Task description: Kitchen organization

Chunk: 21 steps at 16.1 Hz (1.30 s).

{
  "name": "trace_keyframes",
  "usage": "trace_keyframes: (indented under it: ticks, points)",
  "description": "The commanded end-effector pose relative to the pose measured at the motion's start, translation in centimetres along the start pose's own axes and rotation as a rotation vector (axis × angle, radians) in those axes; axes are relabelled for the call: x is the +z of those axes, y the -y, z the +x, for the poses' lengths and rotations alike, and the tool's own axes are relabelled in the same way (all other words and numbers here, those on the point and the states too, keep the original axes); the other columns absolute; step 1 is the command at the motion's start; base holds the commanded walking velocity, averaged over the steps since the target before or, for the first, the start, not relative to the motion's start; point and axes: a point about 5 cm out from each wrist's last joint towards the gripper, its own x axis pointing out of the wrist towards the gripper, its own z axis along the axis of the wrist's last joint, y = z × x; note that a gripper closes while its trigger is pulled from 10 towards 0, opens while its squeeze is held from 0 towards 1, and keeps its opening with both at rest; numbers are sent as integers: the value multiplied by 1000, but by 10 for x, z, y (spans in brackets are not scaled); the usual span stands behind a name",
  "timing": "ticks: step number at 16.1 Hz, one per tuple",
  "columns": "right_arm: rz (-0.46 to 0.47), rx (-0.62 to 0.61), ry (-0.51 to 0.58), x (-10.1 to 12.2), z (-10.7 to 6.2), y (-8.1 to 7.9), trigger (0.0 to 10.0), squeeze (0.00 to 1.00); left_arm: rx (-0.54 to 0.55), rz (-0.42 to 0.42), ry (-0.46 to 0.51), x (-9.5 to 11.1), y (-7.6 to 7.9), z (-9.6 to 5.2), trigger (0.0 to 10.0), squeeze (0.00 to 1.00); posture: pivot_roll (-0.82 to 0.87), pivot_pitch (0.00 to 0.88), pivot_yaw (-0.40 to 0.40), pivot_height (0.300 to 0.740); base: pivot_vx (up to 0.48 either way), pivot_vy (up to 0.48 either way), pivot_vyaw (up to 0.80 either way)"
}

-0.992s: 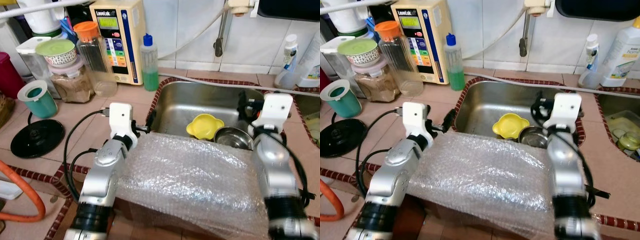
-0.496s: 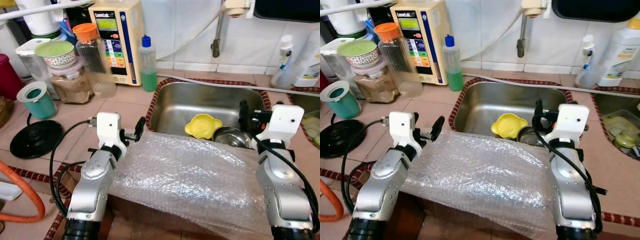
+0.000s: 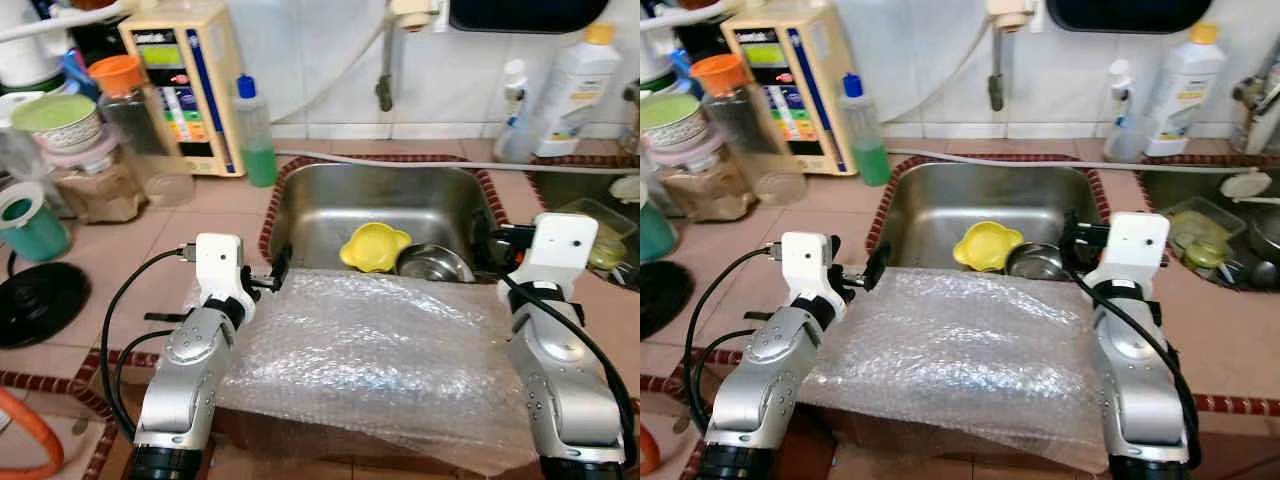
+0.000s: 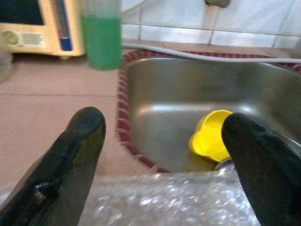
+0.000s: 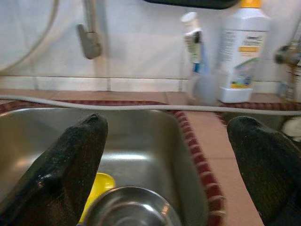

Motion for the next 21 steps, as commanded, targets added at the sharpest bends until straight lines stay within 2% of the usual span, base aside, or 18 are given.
trace_keyframes:
  ticks: [1, 4, 16, 21]
  points:
    - [-5, 20, 9, 4, -2, -3, 10000, 0, 11, 21, 3, 3, -3, -3, 10000, 0, -32, 0, 77, 740, 0, 0, 0]
    - [-6, 26, 6, 5, -1, -5, 10000, 0, 11, 24, -2, 2, -3, -3, 10000, 0, -31, 0, 74, 740, 0, 0, 0]
    - [7, 17, -2, 5, 0, -5, 10000, 0, 3, 12, -33, -1, -3, -1, 10000, 0, -39, 0, 85, 740, 0, -288, 0]
    - [13, 22, -6, 5, 1, -7, 10000, 0, -2, 5, -45, -1, -2, 0, 10000, 0, -31, 0, 83, 740, -292, 0, 0]
